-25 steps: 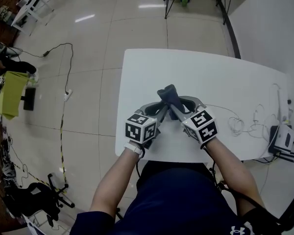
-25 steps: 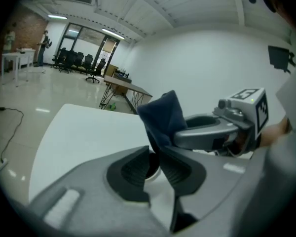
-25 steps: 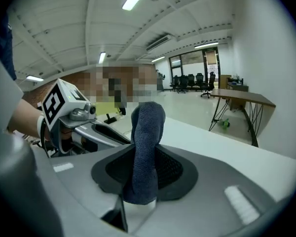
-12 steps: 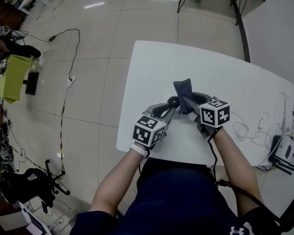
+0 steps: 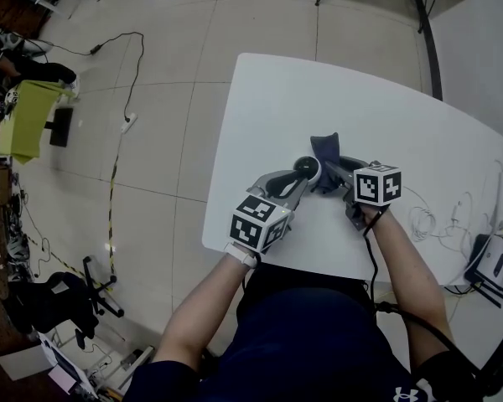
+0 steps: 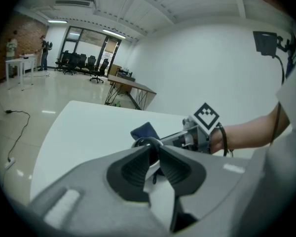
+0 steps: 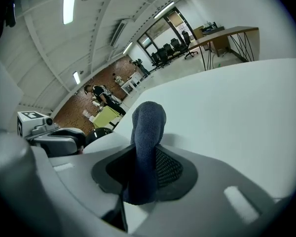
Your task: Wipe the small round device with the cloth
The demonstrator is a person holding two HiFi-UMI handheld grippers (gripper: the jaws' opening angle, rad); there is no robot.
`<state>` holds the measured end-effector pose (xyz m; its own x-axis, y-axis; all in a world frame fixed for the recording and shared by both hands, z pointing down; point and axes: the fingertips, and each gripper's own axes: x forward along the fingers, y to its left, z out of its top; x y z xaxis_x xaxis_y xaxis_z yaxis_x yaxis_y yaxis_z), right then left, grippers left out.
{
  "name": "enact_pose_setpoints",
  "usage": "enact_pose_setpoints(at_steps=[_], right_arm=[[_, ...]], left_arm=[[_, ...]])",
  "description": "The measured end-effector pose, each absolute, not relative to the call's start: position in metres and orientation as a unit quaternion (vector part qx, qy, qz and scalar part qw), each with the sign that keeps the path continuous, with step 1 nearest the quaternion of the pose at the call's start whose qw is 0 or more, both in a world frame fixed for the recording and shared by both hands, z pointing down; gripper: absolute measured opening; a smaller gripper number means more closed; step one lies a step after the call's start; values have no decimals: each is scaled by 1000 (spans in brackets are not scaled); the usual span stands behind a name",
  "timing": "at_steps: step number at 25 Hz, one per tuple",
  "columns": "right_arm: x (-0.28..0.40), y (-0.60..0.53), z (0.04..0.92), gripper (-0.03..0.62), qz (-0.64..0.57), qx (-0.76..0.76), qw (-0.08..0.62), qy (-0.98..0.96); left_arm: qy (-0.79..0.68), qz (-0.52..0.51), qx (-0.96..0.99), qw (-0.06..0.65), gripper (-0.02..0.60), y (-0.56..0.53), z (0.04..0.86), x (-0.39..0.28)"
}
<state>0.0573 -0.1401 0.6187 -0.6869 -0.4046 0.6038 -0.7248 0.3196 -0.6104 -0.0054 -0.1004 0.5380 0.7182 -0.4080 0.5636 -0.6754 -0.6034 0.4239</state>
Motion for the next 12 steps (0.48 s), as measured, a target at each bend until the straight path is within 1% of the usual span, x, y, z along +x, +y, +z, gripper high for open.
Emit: enact_pose_setpoints(at_steps=[7, 10, 12], right_arm=[[56, -136, 639, 112, 480, 350, 190, -782], [67, -143, 624, 112, 442, 365, 204, -793], [71, -151, 598, 112, 403, 369, 206, -812]], left_arm=[[-318, 206, 869, 318, 65, -102, 539, -6], [-318, 205, 872, 311, 66, -101, 538, -4], [-317, 207, 875, 301, 66, -100, 533, -2]])
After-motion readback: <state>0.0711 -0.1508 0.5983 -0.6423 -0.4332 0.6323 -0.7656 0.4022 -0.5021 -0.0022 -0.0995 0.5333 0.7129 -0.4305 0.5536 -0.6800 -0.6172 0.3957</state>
